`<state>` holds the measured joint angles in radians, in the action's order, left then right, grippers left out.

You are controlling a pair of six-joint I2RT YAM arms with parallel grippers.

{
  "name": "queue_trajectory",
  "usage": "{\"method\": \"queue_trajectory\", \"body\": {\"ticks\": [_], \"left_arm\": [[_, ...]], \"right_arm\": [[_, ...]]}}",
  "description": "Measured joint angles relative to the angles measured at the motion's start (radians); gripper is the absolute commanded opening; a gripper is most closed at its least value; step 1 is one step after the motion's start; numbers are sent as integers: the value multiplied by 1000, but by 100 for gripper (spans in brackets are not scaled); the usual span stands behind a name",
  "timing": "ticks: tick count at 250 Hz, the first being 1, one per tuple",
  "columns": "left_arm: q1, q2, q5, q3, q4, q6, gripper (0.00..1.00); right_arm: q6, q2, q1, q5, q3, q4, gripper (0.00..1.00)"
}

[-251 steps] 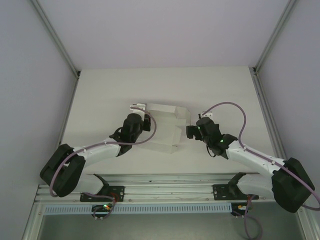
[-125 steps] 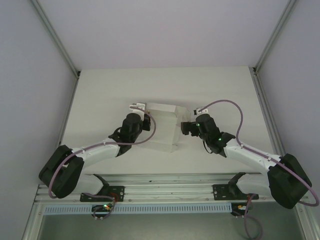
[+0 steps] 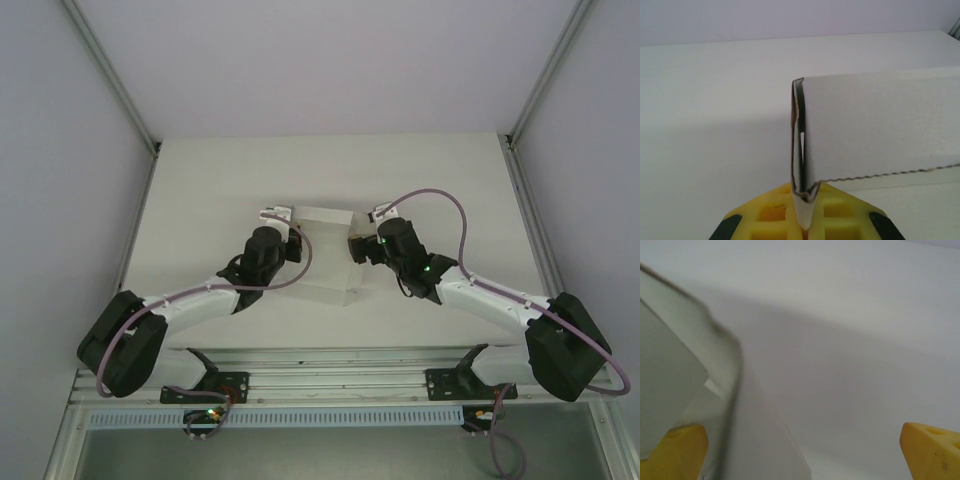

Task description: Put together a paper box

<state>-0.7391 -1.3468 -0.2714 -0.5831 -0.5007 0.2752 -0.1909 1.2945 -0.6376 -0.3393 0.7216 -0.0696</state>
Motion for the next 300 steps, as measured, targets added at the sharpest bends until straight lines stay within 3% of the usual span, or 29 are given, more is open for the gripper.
{"method": "queue_trajectory", "body": {"ticks": [150, 178, 236, 268, 300], "left_arm": [[0, 23, -11, 13, 1, -6, 0], [1, 28, -19, 14, 1, -5, 0], [37, 47, -6, 14, 4, -4, 0], [54, 60, 15, 14, 10, 2, 0], [60, 69, 54, 23, 4, 2, 0]], "right_arm": [[22, 18, -35, -1, -23, -64, 100], [-6, -95, -40, 24, -75, -43, 100], [-64, -489, -19, 108, -187, -3, 100], [-119, -619, 85, 103, -196, 68, 100], [-204, -631, 241, 109, -205, 106, 100]]}}
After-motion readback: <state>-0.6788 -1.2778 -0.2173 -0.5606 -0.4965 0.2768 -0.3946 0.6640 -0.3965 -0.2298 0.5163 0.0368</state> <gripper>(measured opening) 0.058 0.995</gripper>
